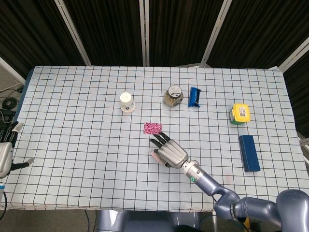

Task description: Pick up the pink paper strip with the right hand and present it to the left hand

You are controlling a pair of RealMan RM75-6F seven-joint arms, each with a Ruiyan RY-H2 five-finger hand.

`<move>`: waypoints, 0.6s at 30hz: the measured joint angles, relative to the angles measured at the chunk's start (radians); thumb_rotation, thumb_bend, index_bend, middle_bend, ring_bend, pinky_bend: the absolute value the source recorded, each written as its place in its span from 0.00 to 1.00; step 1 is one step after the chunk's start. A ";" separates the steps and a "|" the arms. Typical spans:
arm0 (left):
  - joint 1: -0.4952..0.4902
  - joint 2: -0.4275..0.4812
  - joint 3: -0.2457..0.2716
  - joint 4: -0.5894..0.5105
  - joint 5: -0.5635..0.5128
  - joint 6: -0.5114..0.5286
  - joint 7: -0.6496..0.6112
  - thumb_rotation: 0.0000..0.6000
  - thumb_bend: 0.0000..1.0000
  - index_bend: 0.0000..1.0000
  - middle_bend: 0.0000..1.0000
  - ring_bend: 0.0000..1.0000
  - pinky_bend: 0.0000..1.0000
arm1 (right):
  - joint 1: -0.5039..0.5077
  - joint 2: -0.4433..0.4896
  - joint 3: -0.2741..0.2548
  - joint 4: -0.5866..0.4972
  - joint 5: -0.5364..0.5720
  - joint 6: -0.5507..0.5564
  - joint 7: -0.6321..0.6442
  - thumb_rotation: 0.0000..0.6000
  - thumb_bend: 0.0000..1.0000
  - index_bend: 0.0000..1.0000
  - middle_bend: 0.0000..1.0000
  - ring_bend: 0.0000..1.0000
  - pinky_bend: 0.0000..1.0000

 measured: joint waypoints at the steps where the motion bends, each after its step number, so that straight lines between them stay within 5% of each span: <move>1: -0.003 -0.002 0.000 0.003 -0.001 -0.005 -0.001 1.00 0.00 0.00 0.00 0.00 0.00 | 0.004 0.004 0.006 -0.004 -0.002 0.004 -0.001 1.00 0.45 0.70 0.13 0.00 0.00; 10: -0.059 -0.061 -0.014 0.046 0.014 -0.078 -0.057 1.00 0.00 0.00 0.00 0.00 0.00 | 0.053 0.057 0.095 -0.095 0.041 -0.004 -0.074 1.00 0.46 0.74 0.13 0.00 0.00; 18: -0.186 -0.160 -0.052 0.090 0.025 -0.235 -0.130 1.00 0.01 0.07 0.00 0.00 0.00 | 0.106 0.088 0.198 -0.188 0.224 -0.050 -0.182 1.00 0.46 0.74 0.14 0.00 0.00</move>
